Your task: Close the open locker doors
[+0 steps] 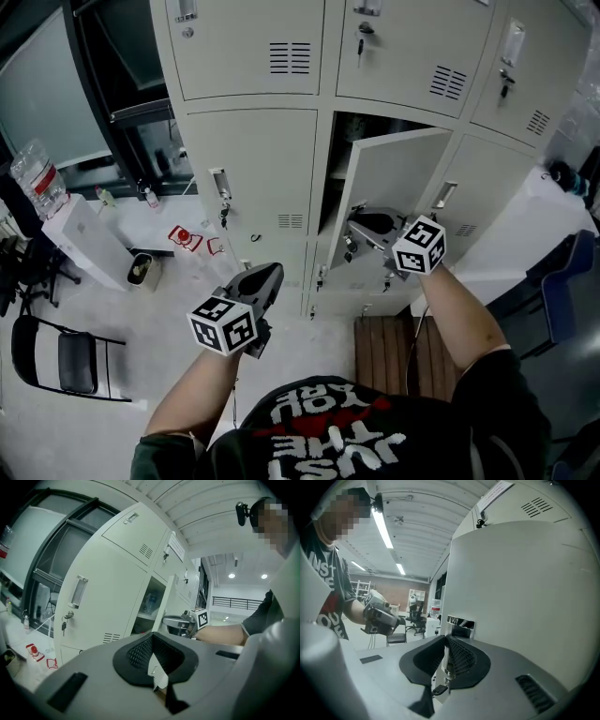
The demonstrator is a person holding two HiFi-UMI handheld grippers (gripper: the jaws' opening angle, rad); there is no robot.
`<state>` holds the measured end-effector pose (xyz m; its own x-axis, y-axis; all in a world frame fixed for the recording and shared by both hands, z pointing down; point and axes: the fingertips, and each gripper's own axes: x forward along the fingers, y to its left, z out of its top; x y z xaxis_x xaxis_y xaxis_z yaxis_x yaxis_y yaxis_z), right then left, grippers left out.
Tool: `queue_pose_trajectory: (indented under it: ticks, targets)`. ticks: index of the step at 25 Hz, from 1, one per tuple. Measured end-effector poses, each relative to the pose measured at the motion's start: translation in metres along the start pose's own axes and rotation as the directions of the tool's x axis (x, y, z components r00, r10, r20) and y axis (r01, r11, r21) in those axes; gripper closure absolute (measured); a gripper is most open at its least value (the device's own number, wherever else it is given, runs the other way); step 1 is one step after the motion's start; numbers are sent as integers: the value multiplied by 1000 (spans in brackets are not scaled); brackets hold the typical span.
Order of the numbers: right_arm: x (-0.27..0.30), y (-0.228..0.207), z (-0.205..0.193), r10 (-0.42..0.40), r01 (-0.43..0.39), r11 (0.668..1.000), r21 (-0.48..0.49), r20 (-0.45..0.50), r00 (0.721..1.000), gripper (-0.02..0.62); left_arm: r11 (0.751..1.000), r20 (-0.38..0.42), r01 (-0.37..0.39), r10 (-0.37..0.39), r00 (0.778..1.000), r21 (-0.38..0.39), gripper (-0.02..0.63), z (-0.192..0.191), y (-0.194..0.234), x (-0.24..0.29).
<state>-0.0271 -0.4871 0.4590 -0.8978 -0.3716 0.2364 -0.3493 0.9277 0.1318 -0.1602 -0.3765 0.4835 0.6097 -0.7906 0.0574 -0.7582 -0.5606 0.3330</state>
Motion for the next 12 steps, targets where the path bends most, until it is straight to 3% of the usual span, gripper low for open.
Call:
queue_pose_trajectory:
  ticks: [12]
  targets:
    - [39,-39,5,-234,233,969,80,2,972,535,1000,-4,14,-14,1000,-15,598,6,33,-14]
